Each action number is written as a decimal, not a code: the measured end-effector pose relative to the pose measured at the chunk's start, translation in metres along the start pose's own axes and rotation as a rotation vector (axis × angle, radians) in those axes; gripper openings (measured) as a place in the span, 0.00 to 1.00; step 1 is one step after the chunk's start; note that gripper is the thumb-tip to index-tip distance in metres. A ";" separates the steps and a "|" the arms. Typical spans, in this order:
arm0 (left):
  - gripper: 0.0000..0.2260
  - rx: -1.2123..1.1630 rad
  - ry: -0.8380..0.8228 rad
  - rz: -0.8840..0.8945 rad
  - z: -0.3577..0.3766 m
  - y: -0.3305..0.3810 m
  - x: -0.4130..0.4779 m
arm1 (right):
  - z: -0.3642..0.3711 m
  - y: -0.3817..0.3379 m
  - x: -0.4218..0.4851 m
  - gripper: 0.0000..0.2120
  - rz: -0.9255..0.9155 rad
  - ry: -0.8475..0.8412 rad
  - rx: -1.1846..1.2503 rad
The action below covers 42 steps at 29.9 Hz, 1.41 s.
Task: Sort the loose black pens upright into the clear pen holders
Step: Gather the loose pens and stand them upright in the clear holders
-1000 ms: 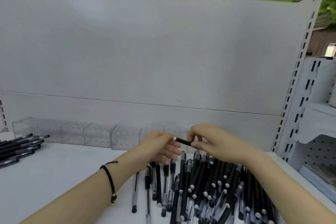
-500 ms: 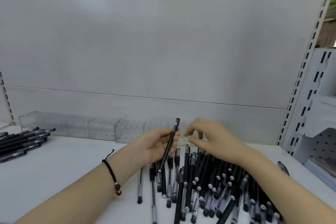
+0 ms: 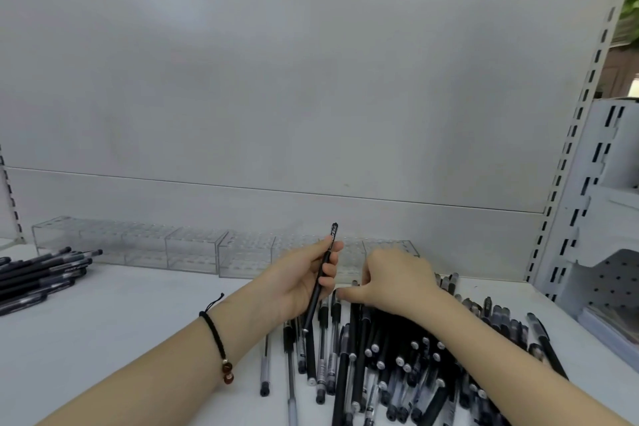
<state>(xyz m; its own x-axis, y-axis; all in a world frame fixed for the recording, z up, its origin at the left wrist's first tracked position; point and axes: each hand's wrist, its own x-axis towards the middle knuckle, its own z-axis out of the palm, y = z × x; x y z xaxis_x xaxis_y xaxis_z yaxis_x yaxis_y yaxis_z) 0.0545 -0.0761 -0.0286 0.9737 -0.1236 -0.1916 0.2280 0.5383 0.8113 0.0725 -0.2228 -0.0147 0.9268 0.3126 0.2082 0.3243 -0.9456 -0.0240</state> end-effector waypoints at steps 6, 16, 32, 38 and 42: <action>0.10 0.011 0.027 0.024 -0.001 0.000 0.001 | 0.003 0.002 0.007 0.16 0.093 -0.111 0.305; 0.11 0.061 -0.031 0.024 0.000 0.001 -0.004 | -0.019 0.015 0.005 0.04 0.115 -0.096 1.343; 0.12 0.104 -0.020 -0.007 0.001 0.003 -0.007 | -0.002 0.033 0.003 0.18 -0.105 -0.177 0.414; 0.13 0.098 0.010 0.001 -0.001 0.002 -0.005 | -0.008 0.032 -0.001 0.16 -0.147 -0.252 0.426; 0.13 0.110 0.019 -0.007 0.001 0.001 -0.005 | -0.009 0.034 -0.001 0.15 -0.153 -0.272 0.490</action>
<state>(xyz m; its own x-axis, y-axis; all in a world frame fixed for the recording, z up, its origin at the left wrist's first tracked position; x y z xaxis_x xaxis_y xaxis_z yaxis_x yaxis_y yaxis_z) 0.0498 -0.0757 -0.0268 0.9721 -0.1103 -0.2069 0.2344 0.4423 0.8657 0.0806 -0.2559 -0.0069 0.8566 0.5158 -0.0118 0.4487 -0.7561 -0.4764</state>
